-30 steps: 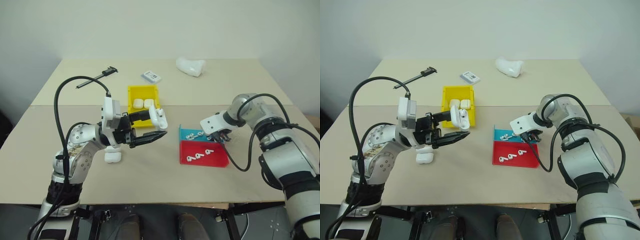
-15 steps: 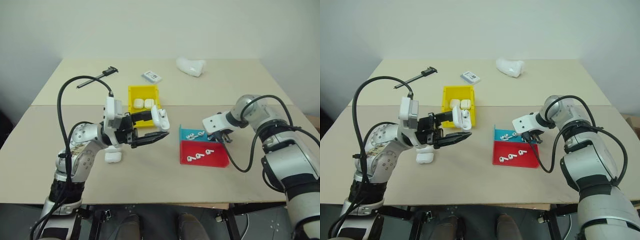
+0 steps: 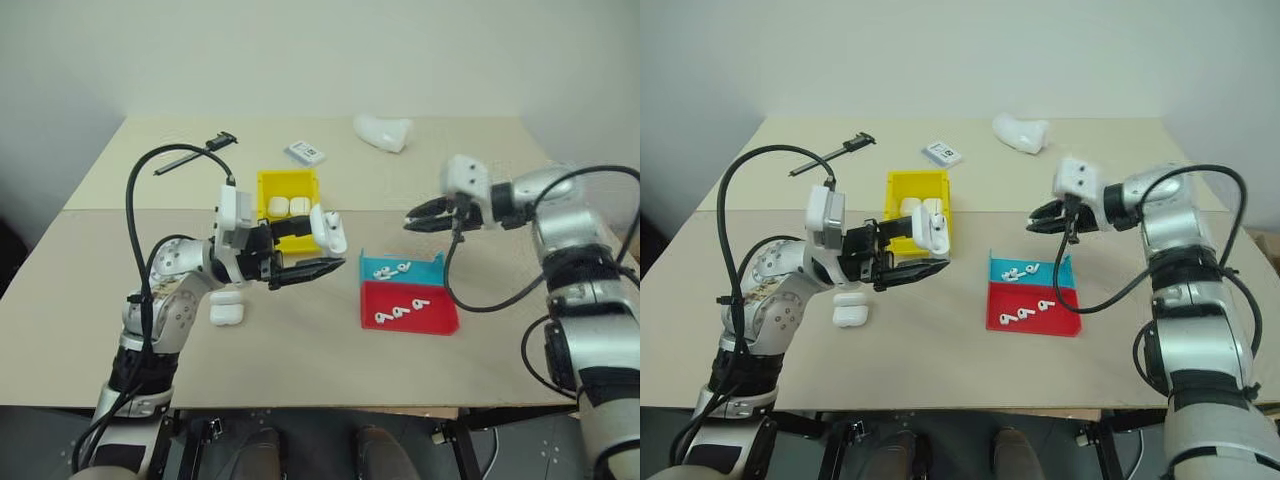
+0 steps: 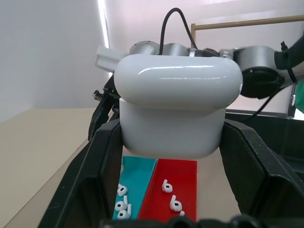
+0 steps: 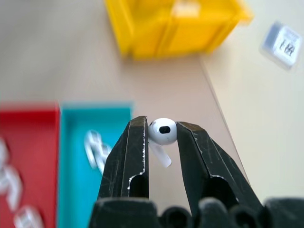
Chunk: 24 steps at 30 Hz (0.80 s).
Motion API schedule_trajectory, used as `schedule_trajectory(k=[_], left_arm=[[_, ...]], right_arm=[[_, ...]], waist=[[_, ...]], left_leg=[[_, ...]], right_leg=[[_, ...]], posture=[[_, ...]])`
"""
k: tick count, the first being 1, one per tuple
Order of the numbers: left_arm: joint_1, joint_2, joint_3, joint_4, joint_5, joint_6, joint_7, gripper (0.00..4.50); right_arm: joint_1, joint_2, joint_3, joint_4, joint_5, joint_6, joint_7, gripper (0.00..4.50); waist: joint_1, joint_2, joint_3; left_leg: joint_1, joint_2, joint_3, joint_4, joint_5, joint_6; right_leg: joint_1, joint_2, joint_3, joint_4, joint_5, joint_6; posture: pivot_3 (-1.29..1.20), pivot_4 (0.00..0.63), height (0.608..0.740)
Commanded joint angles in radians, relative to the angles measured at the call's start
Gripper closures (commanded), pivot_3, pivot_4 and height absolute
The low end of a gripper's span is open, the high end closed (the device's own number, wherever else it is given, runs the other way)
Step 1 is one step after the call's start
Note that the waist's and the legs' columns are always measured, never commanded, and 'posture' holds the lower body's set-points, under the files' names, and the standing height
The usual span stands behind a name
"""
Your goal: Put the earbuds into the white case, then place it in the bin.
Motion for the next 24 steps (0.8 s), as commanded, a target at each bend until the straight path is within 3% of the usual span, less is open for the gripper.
schedule_trajectory(k=[1,3,6,12,18,24], left_arm=[[-0.039,-0.022,-0.001,0.015,-0.006,-0.023,0.001,1.72],[-0.060,-0.044,-0.011,0.043,0.004,-0.032,0.005,1.72],[-0.084,-0.066,-0.020,0.073,0.006,-0.037,-0.004,1.72],[-0.126,-0.094,-0.040,0.125,0.014,-0.044,-0.037,1.72],[-0.152,-0.117,-0.047,0.162,0.026,-0.059,-0.054,1.72],[-0.155,-0.129,-0.047,0.169,0.035,-0.065,-0.059,1.72]], right_arm=[[0.080,0.013,-0.210,-0.370,0.328,0.456,-0.140,3.43],[0.132,0.066,-0.331,-0.551,0.518,0.691,-0.295,3.43],[0.162,0.158,-0.459,-0.728,0.753,0.886,-0.516,3.43],[0.207,0.245,-0.508,-0.912,1.080,0.992,-0.828,3.43],[0.276,0.207,-0.430,-0.998,1.214,0.954,-0.957,3.43],[0.317,0.151,-0.330,-1.044,1.197,0.918,-0.976,3.43]], waist=[[0.004,0.000,0.000],[0.006,0.000,0.000],[0.000,0.000,0.000],[-0.003,0.000,0.000],[-0.003,0.000,0.000],[-0.004,0.000,0.000]], left_leg=[[0.000,0.000,0.000,0.000,0.000,0.000],[-0.001,0.000,-0.002,0.000,0.000,0.000],[0.000,0.000,-0.003,0.000,0.000,0.000],[0.000,-0.001,-0.003,-0.001,0.000,0.000],[-0.004,-0.001,-0.005,0.000,0.000,0.001],[-0.005,-0.001,-0.006,0.000,0.000,0.001]], right_leg=[[0.000,0.000,0.000,0.000,0.000,0.000],[-0.001,-0.001,0.000,0.001,0.000,0.000],[0.000,0.000,0.000,0.002,0.000,0.000],[0.000,0.000,0.000,0.001,0.000,0.000],[-0.001,0.000,-0.002,-0.003,0.000,0.001],[-0.001,0.000,-0.003,-0.003,0.000,0.001]], posture=[[0.00,0.150,0.740],[0.00,0.150,0.740],[0.00,0.150,0.740],[0.00,0.150,0.740],[0.00,0.150,0.740],[0.00,0.150,0.740]])
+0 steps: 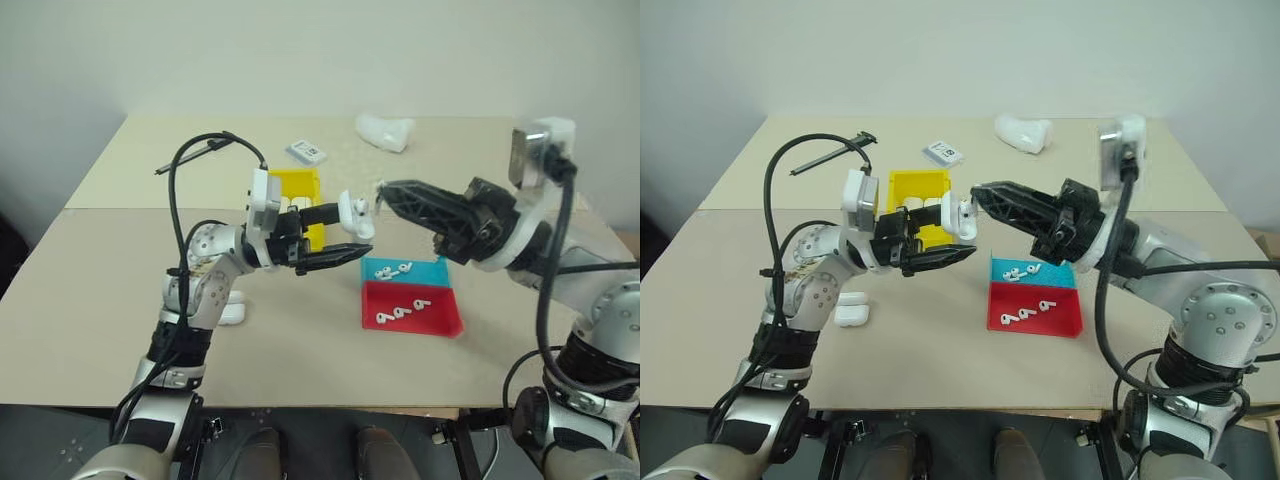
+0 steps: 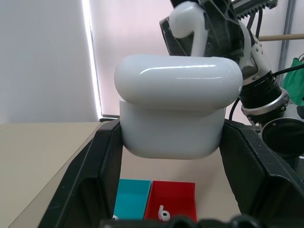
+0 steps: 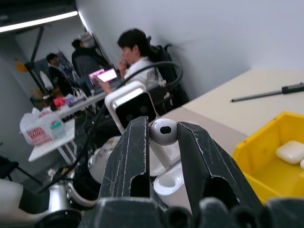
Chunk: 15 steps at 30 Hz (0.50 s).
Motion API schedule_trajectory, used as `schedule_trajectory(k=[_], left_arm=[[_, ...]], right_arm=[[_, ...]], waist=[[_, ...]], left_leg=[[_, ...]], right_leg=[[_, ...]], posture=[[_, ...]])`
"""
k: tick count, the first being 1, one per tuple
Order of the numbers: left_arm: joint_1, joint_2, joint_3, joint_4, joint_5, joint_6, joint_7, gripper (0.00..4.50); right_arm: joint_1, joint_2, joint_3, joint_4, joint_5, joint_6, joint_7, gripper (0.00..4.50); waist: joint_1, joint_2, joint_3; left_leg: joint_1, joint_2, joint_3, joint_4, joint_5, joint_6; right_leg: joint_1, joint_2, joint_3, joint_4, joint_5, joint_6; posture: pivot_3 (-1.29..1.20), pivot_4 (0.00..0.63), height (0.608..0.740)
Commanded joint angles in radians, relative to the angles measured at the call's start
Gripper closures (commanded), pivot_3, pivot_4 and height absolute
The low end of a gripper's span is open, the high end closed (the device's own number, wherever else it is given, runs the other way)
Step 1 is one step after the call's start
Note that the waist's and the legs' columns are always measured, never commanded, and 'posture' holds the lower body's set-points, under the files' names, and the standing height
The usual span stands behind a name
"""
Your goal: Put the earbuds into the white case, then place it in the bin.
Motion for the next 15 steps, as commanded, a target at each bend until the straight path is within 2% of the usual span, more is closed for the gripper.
schedule_trajectory(k=[1,11,12,13,15], left_arm=[[-0.021,-0.009,0.006,-0.018,-0.004,-0.025,-0.003,1.72],[-0.008,-0.010,0.012,-0.036,-0.004,-0.023,0.007,1.72],[-0.008,-0.010,0.013,-0.037,-0.004,-0.023,0.009,1.72],[-0.007,-0.011,0.013,-0.037,-0.004,-0.024,0.010,1.72],[-0.005,-0.011,0.013,-0.040,-0.004,-0.023,0.012,1.72]], right_arm=[[0.008,-0.034,0.040,-0.046,0.011,-0.052,0.001,3.43],[0.065,-0.094,0.115,-0.062,-0.039,-0.134,0.025,3.43],[0.071,-0.101,0.123,-0.064,-0.049,-0.142,0.029,3.00],[0.075,-0.108,0.130,-0.066,-0.057,-0.149,0.035,2.88],[0.079,-0.121,0.138,-0.067,-0.064,-0.159,0.043,2.18]], waist=[[0.000,0.000,0.000],[0.001,0.000,0.000],[0.001,0.000,0.000],[0.001,0.000,0.000],[0.000,0.000,0.000]], left_leg=[[0.000,0.000,0.000,0.000,0.000,0.000],[-0.001,0.000,-0.001,0.000,0.000,0.000],[-0.001,0.000,-0.001,0.000,0.000,0.000],[-0.001,0.000,-0.001,0.000,0.000,0.000],[-0.001,0.000,-0.001,0.000,0.000,0.000]], right_leg=[[0.000,0.000,0.000,0.000,0.000,0.000],[0.000,0.000,-0.001,-0.001,0.000,0.000],[0.000,0.000,-0.001,-0.001,0.000,0.000],[0.000,0.000,-0.001,-0.001,0.000,0.000],[0.000,0.000,-0.001,-0.001,0.000,0.000]], posture=[[0.00,0.150,0.740],[0.00,0.150,0.740],[0.00,0.150,0.740],[0.00,0.150,0.740],[0.00,0.150,0.740]])
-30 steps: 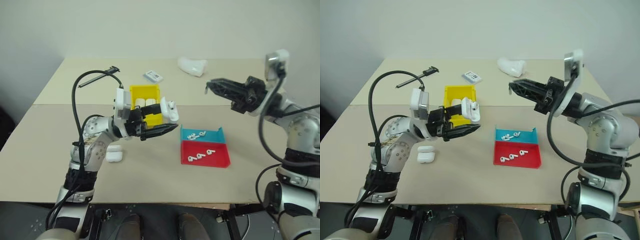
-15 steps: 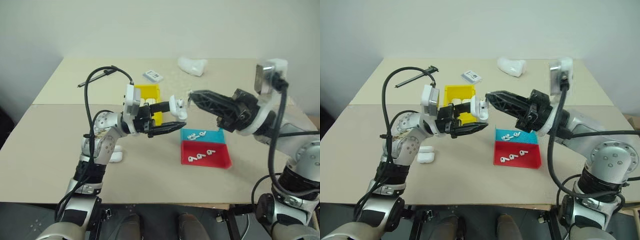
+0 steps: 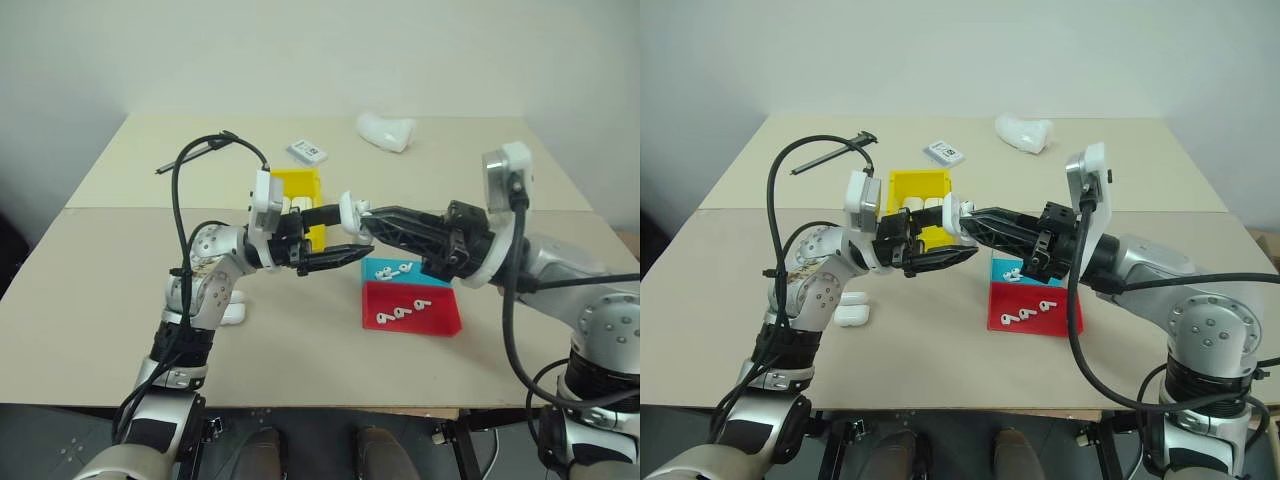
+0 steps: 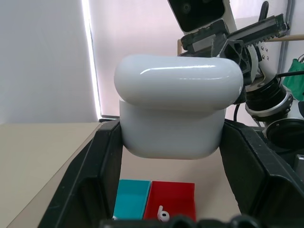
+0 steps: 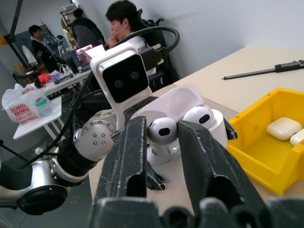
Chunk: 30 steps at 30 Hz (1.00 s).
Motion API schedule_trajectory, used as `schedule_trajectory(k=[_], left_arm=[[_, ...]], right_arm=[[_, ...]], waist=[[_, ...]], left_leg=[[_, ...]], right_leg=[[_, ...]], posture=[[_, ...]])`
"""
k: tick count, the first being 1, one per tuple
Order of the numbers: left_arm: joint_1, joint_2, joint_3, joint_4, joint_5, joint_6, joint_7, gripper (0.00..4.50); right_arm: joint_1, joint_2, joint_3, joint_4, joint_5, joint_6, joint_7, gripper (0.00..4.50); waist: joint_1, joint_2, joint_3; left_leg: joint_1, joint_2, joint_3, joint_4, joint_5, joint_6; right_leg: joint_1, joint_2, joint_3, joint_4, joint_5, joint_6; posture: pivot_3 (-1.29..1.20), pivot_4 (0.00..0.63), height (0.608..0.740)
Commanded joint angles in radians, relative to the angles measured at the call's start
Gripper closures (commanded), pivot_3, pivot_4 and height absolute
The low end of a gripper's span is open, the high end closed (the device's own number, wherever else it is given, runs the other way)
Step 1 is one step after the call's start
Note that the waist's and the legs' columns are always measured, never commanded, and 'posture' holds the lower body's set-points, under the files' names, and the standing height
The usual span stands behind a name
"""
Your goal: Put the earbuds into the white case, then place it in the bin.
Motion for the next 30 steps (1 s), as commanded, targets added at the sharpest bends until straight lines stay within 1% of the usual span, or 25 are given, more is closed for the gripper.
schedule_trajectory(k=[1,2,10,13,16,17,18,20,25,26,28,30], left_arm=[[-0.011,-0.006,0.013,-0.040,-0.015,-0.022,0.002,1.72],[-0.011,-0.005,0.013,-0.040,-0.014,-0.022,0.002,1.72],[0.000,0.001,0.010,-0.031,-0.003,-0.026,0.000,1.72],[0.007,-0.002,-0.009,-0.014,0.033,-0.043,0.017,1.72],[0.015,-0.004,-0.043,0.002,0.098,-0.099,0.021,1.72],[0.016,-0.008,-0.057,0.005,0.122,-0.110,0.033,1.72],[0.017,-0.015,-0.066,0.012,0.141,-0.124,0.045,1.72],[0.013,-0.027,-0.086,0.023,0.175,-0.132,0.073,1.72],[-0.005,-0.072,-0.102,0.048,0.204,-0.157,0.112,1.72],[-0.007,-0.077,-0.102,0.051,0.207,-0.161,0.115,1.72],[-0.010,-0.089,-0.099,0.045,0.202,-0.163,0.118,1.72],[-0.006,-0.094,-0.091,0.033,0.195,-0.161,0.123,1.72]], right_arm=[[0.004,-0.032,0.013,-0.027,-0.015,-0.032,0.020,1.91],[0.006,-0.041,0.014,-0.029,-0.019,-0.040,0.031,1.56],[0.046,-0.124,-0.040,-0.053,0.027,-0.078,0.135,1.56],[0.044,-0.160,-0.039,-0.066,-0.015,-0.109,0.160,2.12],[-0.012,-0.196,-0.013,-0.059,-0.066,-0.124,0.148,3.06],[-0.047,-0.210,0.004,-0.057,-0.088,-0.127,0.154,3.50],[-0.082,-0.226,0.026,-0.057,-0.118,-0.129,0.162,3.74],[-0.154,-0.253,0.091,-0.062,-0.186,-0.130,0.185,4.45],[-0.317,-0.255,0.291,-0.050,-0.338,-0.106,0.222,4.45],[-0.334,-0.255,0.313,-0.046,-0.355,-0.099,0.227,4.45],[-0.373,-0.284,0.404,-0.038,-0.459,-0.114,0.259,4.45],[-0.384,-0.308,0.449,-0.010,-0.541,-0.133,0.284,4.45]], waist=[[0.001,0.000,0.000],[0.001,0.000,0.000],[0.002,0.000,0.000],[0.001,0.000,0.000],[0.001,0.000,0.000],[0.001,0.000,0.000],[0.000,0.000,0.000],[0.001,0.000,0.000],[0.001,0.000,0.000],[0.001,0.000,0.000],[0.002,0.000,0.000],[0.004,0.000,0.000]], left_leg=[[0.000,0.000,0.000,0.000,0.000,0.000],[0.000,0.000,0.000,0.000,0.000,0.000],[0.000,0.000,0.000,0.000,0.000,0.000],[0.000,0.000,-0.001,0.000,0.000,0.000],[0.000,0.000,-0.001,0.000,0.000,0.000],[0.000,0.000,0.000,0.000,0.000,0.000],[0.000,0.000,0.000,0.000,0.000,0.000],[0.000,0.000,0.000,0.000,0.000,0.000],[0.000,0.000,0.000,0.000,0.000,0.001],[-0.001,0.000,0.000,0.000,0.000,0.001],[-0.001,0.000,0.000,0.000,0.000,0.001],[-0.002,0.000,0.000,0.000,0.000,0.001]], right_leg=[[0.000,0.000,0.000,0.000,0.000,0.000],[0.000,0.000,0.000,0.000,0.000,0.000],[0.000,0.000,0.000,0.000,0.000,0.000],[0.000,0.000,0.000,0.000,0.000,0.000],[0.000,0.000,0.000,0.000,0.000,0.000],[0.000,0.000,0.000,0.000,0.000,0.000],[0.000,0.000,0.000,0.000,0.000,0.000],[0.000,0.000,0.000,0.000,0.000,0.000],[-0.001,0.000,0.001,-0.001,0.000,0.000],[-0.001,0.000,0.001,-0.001,0.000,0.000],[-0.002,0.000,0.000,-0.001,0.000,0.000],[-0.002,0.000,0.000,-0.001,0.000,0.000]], posture=[[0.00,0.150,0.740],[0.00,0.150,0.740],[0.00,0.150,0.740],[0.00,0.150,0.740],[0.00,0.150,0.740],[0.00,0.150,0.740],[0.00,0.150,0.740],[0.00,0.150,0.740],[0.00,0.150,0.740],[0.00,0.150,0.740],[0.00,0.150,0.740],[0.00,0.150,0.740]])
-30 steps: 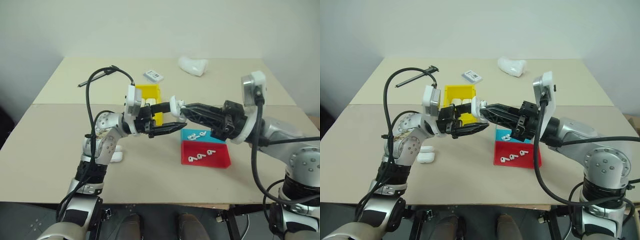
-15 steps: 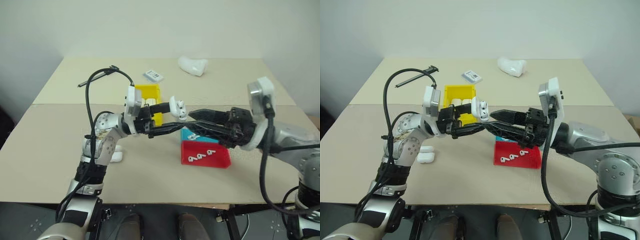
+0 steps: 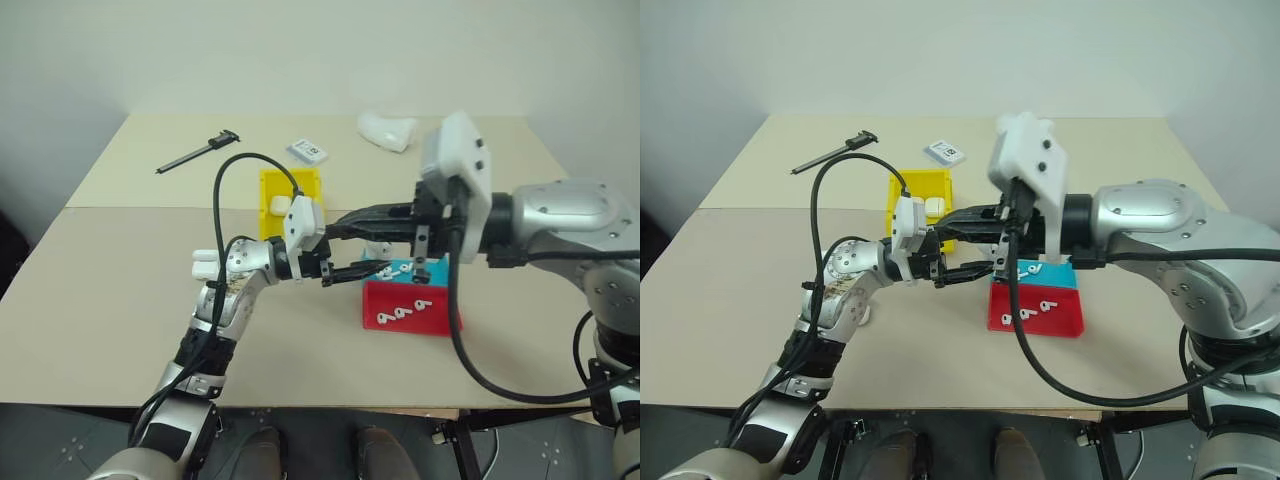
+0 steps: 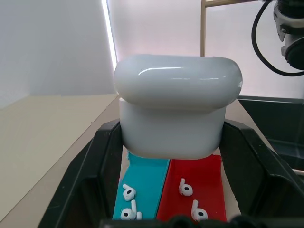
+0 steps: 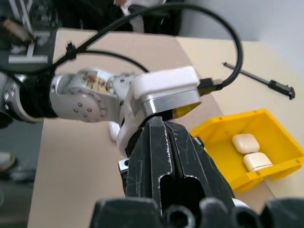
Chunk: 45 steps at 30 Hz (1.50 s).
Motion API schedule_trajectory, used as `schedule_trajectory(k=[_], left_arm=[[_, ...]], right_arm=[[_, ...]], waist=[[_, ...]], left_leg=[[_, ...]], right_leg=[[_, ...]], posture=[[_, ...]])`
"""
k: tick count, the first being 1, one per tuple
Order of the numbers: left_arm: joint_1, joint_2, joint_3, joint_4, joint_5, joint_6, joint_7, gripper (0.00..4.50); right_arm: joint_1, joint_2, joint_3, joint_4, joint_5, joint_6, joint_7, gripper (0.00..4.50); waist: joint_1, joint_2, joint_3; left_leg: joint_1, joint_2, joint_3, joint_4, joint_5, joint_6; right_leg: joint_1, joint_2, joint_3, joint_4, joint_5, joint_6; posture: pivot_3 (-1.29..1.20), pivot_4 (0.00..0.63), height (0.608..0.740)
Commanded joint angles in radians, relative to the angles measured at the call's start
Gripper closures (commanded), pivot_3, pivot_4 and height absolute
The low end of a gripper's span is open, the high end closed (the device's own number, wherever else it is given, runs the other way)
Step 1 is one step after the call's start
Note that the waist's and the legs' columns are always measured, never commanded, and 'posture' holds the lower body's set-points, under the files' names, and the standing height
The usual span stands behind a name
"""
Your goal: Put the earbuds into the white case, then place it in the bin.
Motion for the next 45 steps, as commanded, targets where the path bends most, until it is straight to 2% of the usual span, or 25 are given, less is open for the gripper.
schedule_trajectory(k=[1,6,11,15,17,21,29,31,33,34,35,41,42,45], left_arm=[[-0.018,-0.006,0.018,-0.040,-0.014,-0.028,0.015,1.72],[0.003,-0.006,0.066,-0.087,-0.050,-0.013,0.070,1.72],[0.041,-0.018,0.122,-0.149,-0.055,-0.003,0.187,1.72],[0.044,-0.047,0.197,-0.164,0.049,-0.018,0.436,1.72],[0.015,-0.054,0.233,-0.117,0.137,-0.025,0.598,1.72],[-0.048,-0.047,0.246,0.013,0.231,-0.017,0.751,1.72],[-0.168,-0.071,0.189,0.331,0.309,-0.115,0.782,1.72],[-0.189,-0.071,0.188,0.366,0.322,-0.091,0.807,0.99],[-0.195,-0.065,0.187,0.373,0.331,-0.092,0.820,0.45],[-0.191,-0.061,0.190,0.363,0.327,-0.095,0.817,0.10],[-0.183,-0.055,0.192,0.342,0.324,-0.096,0.811,0.03],[-0.054,0.015,0.216,0.053,0.207,-0.087,0.657,0.03],[-0.016,0.039,0.223,-0.010,0.170,-0.089,0.608,0.03],[0.095,0.154,0.249,-0.207,0.026,0.059,0.460,0.03]], right_arm=[[-0.014,-0.049,0.040,0.039,-0.137,-0.046,0.052,4.45],[0.050,-0.120,-0.059,0.094,-0.157,-0.090,0.145,4.45],[0.098,-0.063,-0.218,0.136,-0.071,-0.091,0.144,4.45],[0.185,0.001,-0.316,0.143,-0.005,-0.092,0.128,4.45],[0.239,0.017,-0.305,0.118,-0.029,-0.112,0.118,4.45],[0.258,0.043,-0.289,0.090,-0.040,-0.109,0.093,4.45],[0.256,0.054,-0.260,0.079,-0.048,-0.096,0.092,4.45],[0.261,0.044,-0.245,0.075,-0.062,-0.094,0.098,4.50],[0.262,0.037,-0.234,0.072,-0.071,-0.081,0.090,4.50],[0.264,0.035,-0.230,0.071,-0.076,-0.079,0.086,4.50],[0.266,0.035,-0.229,0.070,-0.078,-0.076,0.080,4.50],[0.300,0.044,-0.241,0.057,-0.083,-0.082,0.059,4.50],[0.310,0.047,-0.242,0.053,-0.086,-0.088,0.055,4.50],[0.355,0.053,-0.240,0.040,-0.110,-0.112,0.043,4.50]], waist=[[0.003,0.000,0.000],[0.004,0.000,0.000],[-0.002,0.000,0.000],[0.001,0.000,0.000],[0.002,0.000,0.000],[0.003,0.000,0.000],[0.007,0.000,0.000],[0.007,0.000,0.000],[0.004,0.000,0.000],[0.002,0.000,0.000],[0.001,0.000,0.000],[-0.001,0.000,0.000],[-0.001,0.000,0.000],[-0.002,0.000,0.000]], left_leg=[[0.000,0.000,0.000,0.000,0.000,0.000],[0.000,0.000,0.000,0.000,0.000,0.001],[0.000,0.000,0.000,0.000,0.000,0.001],[0.001,0.000,0.000,0.000,0.000,0.001],[0.002,0.000,-0.001,0.001,0.000,0.001],[0.001,-0.001,-0.001,0.001,0.000,0.001],[0.000,-0.001,0.001,0.000,0.000,0.001],[0.000,-0.001,0.001,0.000,0.000,0.001],[0.000,-0.001,0.001,0.000,0.000,0.001],[0.000,-0.001,0.001,0.000,0.000,0.001],[0.000,-0.001,0.001,0.000,0.000,0.001],[0.000,0.000,0.001,0.000,0.000,0.001],[0.000,0.000,0.002,0.000,0.000,0.000],[0.001,0.000,0.002,0.000,0.000,0.000]], right_leg=[[0.000,0.000,0.000,0.000,0.000,0.000],[0.000,-0.001,0.000,-0.001,0.000,0.000],[0.000,0.000,0.000,0.000,0.000,0.000],[0.002,0.000,0.001,0.000,0.000,0.000],[0.003,-0.001,0.000,0.000,0.000,0.000],[0.002,-0.001,0.000,0.000,0.001,0.001],[0.001,-0.001,0.000,-0.001,0.001,0.001],[0.001,-0.001,0.000,-0.001,0.001,0.001],[0.001,-0.001,0.000,-0.001,0.001,0.001],[0.001,-0.001,0.000,-0.001,0.001,0.001],[0.001,-0.001,0.000,-0.001,0.001,0.001],[0.001,-0.001,0.001,0.000,0.001,0.001],[0.001,-0.001,0.001,0.000,0.001,0.001],[0.001,-0.001,0.001,0.000,0.001,0.001]], posture=[[0.00,0.150,0.740],[0.00,0.150,0.740],[0.00,0.150,0.740],[0.00,0.150,0.740],[0.00,0.150,0.740],[0.00,0.150,0.740],[0.00,0.150,0.740],[0.00,0.150,0.740],[0.00,0.150,0.740],[0.00,0.150,0.740],[0.00,0.150,0.740],[0.00,0.150,0.740],[0.00,0.150,0.740],[0.00,0.150,0.740]])
